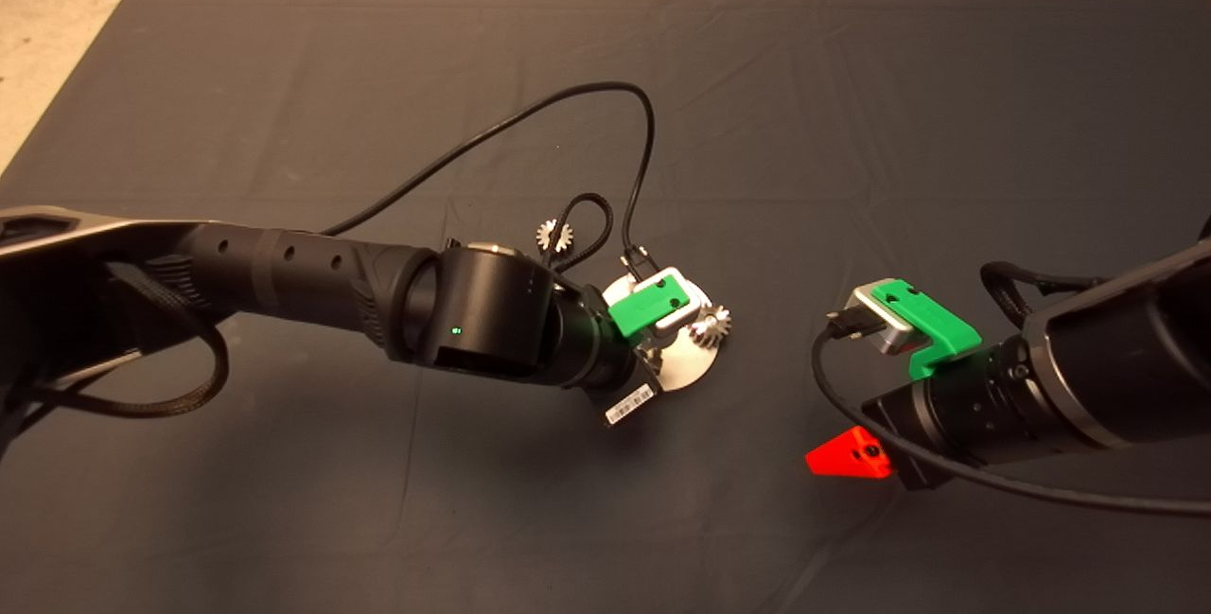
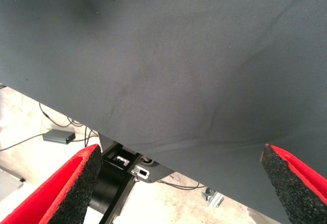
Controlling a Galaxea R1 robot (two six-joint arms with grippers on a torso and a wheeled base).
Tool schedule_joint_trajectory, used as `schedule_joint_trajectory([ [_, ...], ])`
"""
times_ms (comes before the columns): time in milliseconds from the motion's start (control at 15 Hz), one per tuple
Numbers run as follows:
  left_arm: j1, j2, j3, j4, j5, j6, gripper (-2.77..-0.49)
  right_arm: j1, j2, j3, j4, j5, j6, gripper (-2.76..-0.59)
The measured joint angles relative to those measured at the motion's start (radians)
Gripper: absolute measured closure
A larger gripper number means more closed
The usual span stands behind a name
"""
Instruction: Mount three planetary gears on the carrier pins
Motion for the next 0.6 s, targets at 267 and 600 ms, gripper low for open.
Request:
schedule_joint_trajectory([
  [267, 0.000, 0.000, 0.005, 0.000, 0.000, 0.000, -0.77, 0.000, 0.000, 0.000, 0.000, 0.000, 0.000, -2.34],
  [600, 0.000, 0.000, 0.005, 0.000, 0.000, 0.005, -0.77, 0.000, 0.000, 0.000, 0.000, 0.000, 0.000, -2.34],
])
